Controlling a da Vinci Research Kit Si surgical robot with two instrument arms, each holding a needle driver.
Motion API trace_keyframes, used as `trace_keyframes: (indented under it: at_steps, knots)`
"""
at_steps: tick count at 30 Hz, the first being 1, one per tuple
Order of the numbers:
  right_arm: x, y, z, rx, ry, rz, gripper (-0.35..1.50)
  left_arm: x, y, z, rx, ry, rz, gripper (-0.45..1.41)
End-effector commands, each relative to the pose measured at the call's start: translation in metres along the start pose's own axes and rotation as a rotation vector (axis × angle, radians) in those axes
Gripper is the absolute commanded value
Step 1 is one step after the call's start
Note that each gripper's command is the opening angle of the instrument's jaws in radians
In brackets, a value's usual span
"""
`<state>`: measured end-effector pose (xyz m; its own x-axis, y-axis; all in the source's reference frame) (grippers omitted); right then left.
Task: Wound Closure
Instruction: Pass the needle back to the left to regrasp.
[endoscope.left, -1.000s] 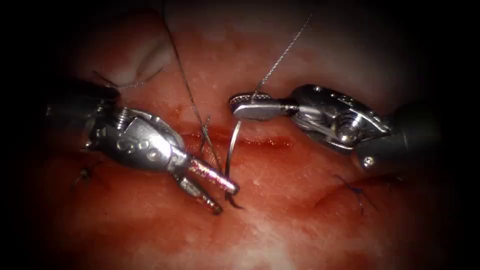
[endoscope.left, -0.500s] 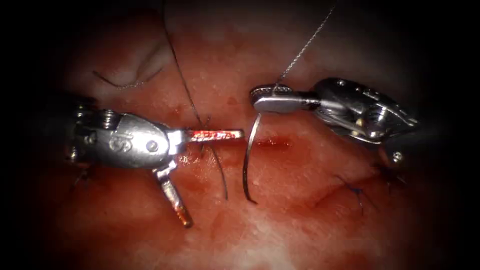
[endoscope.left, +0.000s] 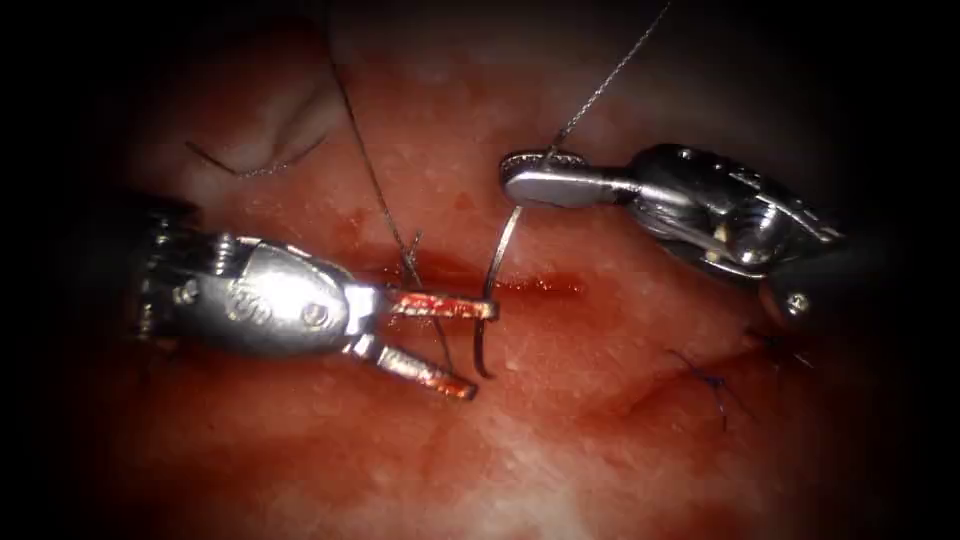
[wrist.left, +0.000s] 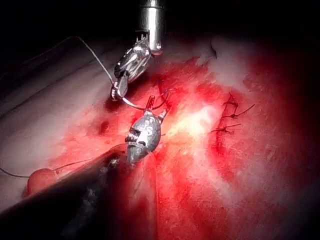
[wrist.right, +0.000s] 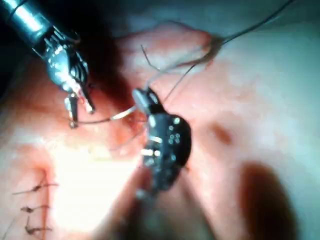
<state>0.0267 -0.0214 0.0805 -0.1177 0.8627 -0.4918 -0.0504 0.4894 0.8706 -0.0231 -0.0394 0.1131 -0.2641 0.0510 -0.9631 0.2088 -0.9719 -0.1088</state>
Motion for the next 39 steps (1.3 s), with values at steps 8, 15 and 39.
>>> trace_keyframes:
  at_steps: [8,15,39]
  knots:
    - [-0.0007,-0.0003,0.0008,-0.002,0.002,0.001,-0.35,-0.0007,-0.0001,0.001,0.002,-0.002,-0.001,-0.11]
    - [-0.0006,-0.0005,0.0008,0.001,0.001,0.003,-0.35,-0.0009,-0.0001,0.0009,0.005,-0.004,-0.002,-0.45]
    - [-0.0007,-0.0022,0.0018,-0.053,0.031,0.101,0.79,-0.0018,-0.0004,0.0001,0.072,-0.052,0.241,-0.45]
